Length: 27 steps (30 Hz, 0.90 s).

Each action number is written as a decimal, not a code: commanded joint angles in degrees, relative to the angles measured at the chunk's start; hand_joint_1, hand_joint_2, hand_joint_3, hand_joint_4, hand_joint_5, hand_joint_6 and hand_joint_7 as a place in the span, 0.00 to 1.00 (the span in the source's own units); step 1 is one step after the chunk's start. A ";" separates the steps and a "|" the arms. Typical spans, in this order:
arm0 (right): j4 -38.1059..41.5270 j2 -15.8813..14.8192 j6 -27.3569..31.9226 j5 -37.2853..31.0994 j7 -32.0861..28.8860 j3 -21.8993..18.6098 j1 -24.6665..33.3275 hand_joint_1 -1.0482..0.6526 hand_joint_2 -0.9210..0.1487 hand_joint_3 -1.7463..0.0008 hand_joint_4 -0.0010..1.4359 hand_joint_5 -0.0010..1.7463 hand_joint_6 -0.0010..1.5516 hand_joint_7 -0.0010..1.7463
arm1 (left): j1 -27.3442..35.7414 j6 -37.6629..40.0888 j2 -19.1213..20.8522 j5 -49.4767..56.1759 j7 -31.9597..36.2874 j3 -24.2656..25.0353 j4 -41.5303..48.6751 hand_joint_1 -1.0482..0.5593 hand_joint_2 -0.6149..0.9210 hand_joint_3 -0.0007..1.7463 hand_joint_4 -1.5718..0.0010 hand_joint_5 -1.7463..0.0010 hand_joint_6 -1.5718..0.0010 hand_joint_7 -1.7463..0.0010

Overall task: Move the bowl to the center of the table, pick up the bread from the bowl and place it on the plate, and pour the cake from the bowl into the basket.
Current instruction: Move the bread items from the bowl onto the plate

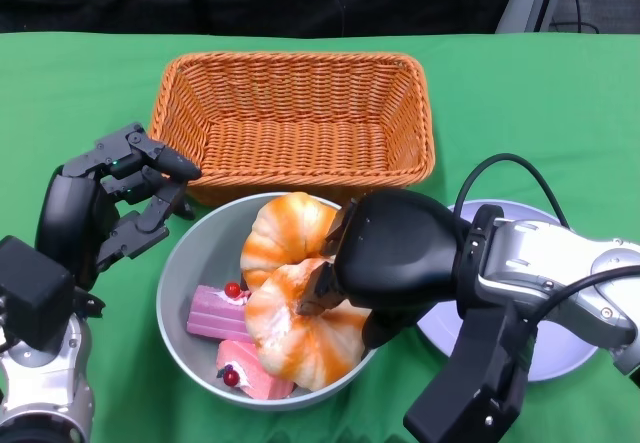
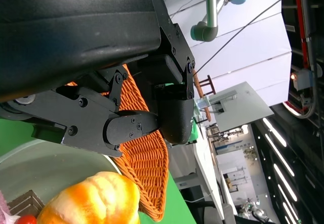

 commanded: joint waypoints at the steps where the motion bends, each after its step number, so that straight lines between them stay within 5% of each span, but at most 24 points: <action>1: 0.67 -0.39 0.33 0.16 0.25 0.44 -1.50 0.15 0.00 0.97 0.52 0.02 0.49 0.01 | 0.69 -0.58 0.50 -0.49 0.57 0.57 -1.12 0.53 0.98 0.27 0.50 0.12 0.49 0.31; 27: 5.85 0.24 4.84 -6.49 -3.11 6.64 -3.80 0.14 0.01 1.00 0.51 0.01 0.44 0.01 | 1.29 -2.87 0.55 0.71 4.22 1.05 -2.57 0.56 0.92 0.38 0.48 0.15 0.47 0.33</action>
